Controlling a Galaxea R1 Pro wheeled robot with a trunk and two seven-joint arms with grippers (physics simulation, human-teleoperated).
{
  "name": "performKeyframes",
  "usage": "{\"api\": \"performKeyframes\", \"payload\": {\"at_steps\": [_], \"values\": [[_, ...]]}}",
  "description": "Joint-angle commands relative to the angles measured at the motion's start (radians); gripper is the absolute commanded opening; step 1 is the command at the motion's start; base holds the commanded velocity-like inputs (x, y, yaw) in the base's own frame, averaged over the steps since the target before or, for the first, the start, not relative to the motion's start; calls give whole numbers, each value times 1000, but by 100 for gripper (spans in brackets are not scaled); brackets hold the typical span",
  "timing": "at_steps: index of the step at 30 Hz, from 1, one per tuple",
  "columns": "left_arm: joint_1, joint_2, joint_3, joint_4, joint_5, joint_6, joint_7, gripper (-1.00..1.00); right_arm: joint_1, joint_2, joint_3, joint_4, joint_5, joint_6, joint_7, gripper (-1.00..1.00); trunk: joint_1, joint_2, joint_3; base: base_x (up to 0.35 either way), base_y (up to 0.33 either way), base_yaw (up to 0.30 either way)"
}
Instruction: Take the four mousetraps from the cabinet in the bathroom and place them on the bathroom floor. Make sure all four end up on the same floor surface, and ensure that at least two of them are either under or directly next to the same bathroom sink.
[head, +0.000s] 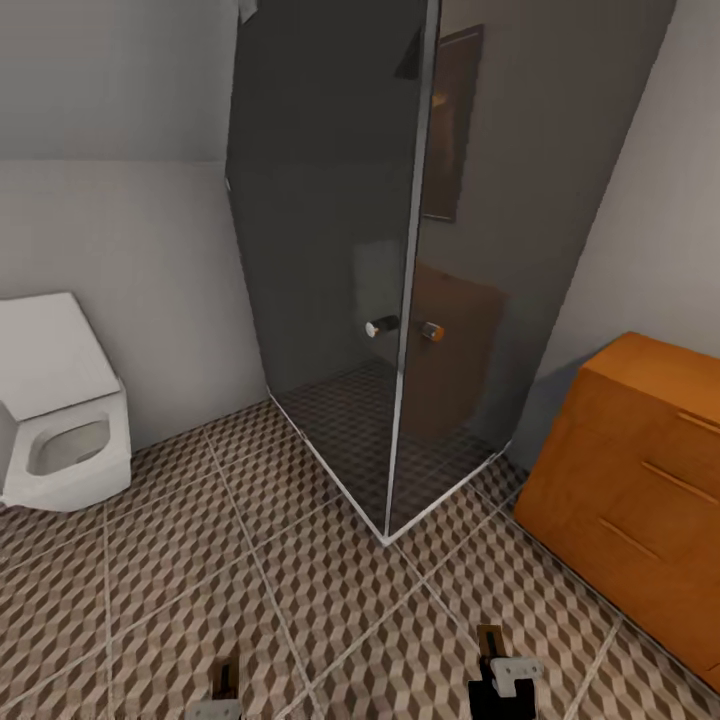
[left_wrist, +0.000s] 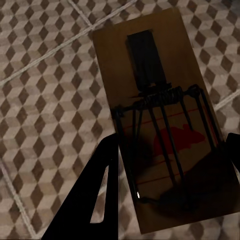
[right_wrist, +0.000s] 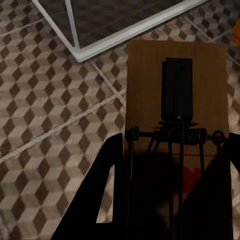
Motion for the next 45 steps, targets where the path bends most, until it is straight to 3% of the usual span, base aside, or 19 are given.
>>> {"api": "performKeyframes", "payload": {"at_steps": [1, 45], "values": [[-2, -1, -8, 4, 7, -6, 4, -100, 0, 0, 2, 2, 2, -2, -2, -100, 0, 0, -1, 0, 0, 257], [-2, -6, -8, 4, 7, -1, 4, -100, 0, 0, 2, 4, 3, -2, -2, -100, 0, 0, -1, 0, 0, 257]]}}
